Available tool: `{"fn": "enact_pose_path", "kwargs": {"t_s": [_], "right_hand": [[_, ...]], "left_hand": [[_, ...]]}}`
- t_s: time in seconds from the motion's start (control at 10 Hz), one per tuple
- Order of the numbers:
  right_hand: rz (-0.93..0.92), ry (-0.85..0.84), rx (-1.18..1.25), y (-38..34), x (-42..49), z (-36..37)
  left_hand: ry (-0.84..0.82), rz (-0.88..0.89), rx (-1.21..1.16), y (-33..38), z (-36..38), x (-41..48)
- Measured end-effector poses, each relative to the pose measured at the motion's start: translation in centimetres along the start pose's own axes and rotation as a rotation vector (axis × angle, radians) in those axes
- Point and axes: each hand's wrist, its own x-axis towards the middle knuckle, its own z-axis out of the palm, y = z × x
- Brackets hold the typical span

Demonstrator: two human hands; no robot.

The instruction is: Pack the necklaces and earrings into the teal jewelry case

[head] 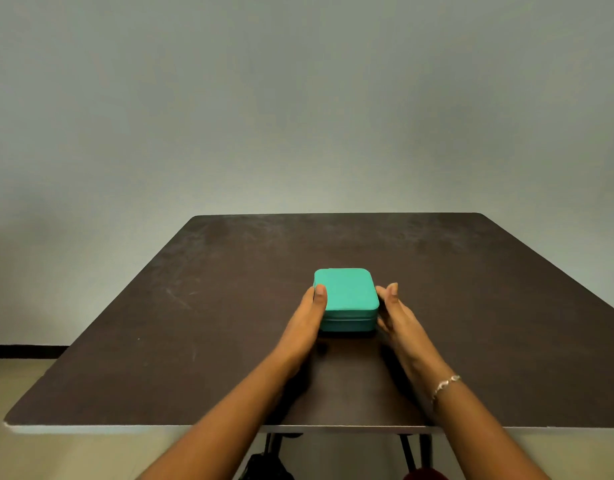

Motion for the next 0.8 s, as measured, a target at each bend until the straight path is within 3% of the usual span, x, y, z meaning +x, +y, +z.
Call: {"fn": "enact_pose_path", "kwargs": {"t_s": [0.2, 0.6, 0.7, 0.8], "right_hand": [[0.058, -0.049, -0.015, -1.7, 4.9, -0.5], [0.067, -0.045, -0.172, 0.4, 9.0, -1.3], [0.012, -0.02, -0.45, 0.5, 8.5, -1.5], [-0.017, -0.047, -0.989, 1.0, 7.5, -1.6]], "left_hand": [[-0.041, -0.02, 0.111, 2.1, -1.0, 5.5], [-0.099, -0.067, 0.316, -0.8, -1.2, 10.3], [-0.032, 0.006, 0.511, -1.4, -0.8, 9.5], [0.071, 0.065, 0.804, -2.0, -0.2, 8.6]]}}
